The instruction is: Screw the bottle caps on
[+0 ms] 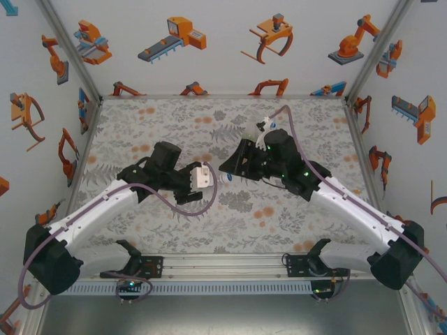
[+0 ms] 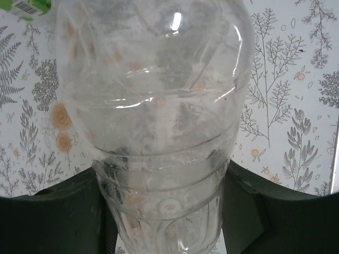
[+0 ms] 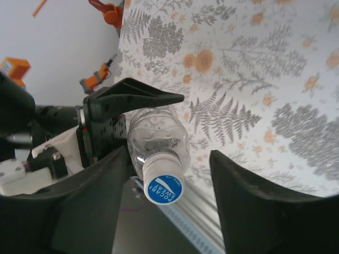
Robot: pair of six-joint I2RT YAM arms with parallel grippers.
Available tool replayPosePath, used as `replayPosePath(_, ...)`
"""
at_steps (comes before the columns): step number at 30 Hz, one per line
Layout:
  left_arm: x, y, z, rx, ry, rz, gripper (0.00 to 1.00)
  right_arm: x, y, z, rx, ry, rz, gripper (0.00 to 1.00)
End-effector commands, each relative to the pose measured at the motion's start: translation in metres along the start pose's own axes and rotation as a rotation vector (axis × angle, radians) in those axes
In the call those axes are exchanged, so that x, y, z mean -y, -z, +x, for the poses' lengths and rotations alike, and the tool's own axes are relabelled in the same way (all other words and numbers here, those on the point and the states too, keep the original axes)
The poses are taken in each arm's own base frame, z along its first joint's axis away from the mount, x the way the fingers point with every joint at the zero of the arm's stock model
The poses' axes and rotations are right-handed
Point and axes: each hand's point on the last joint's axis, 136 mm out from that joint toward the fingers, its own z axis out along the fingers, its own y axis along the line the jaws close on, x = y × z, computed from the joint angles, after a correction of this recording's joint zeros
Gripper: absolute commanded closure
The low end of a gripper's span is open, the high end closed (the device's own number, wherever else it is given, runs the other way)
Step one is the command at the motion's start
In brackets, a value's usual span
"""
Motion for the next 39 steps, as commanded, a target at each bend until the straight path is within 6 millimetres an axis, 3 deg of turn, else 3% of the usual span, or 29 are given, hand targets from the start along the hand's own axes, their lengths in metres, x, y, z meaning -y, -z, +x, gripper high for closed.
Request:
replayPosePath(1, -0.001, 0.007, -0.02, 0.072, -0.045, 0.005, 1.0, -0.033, 0.033, -0.022, 0.07, 0.318, -0.055, 0.38)
replayPosePath(6, 0.003, 0.008, -0.022, 0.087, -0.065, 0.018, 1.0, -0.054, 0.05, -0.014, 0.058, 0.721, -0.135, 0.37)
replayPosePath(11, 0.01, 0.01, -0.025, 0.113, -0.086, 0.049, 1.0, -0.07, 0.063, 0.021, -0.025, 1.157, -0.321, 0.36)
replayPosePath(16, 0.014, 0.011, -0.027, 0.131, -0.097, 0.068, 1.0, -0.075, 0.073, 0.047, -0.045, 1.439, -0.478, 0.36)
replayPosePath(23, 0.016, 0.012, -0.027, 0.133, -0.105, 0.069, 1.0, -0.078, 0.068, 0.061, -0.051, 1.523, -0.588, 0.4)
replayPosePath(39, 0.018, 0.014, -0.029, 0.142, -0.113, 0.074, 1.0, -0.068, 0.045, 0.067, -0.038, 1.518, -0.592, 0.54)
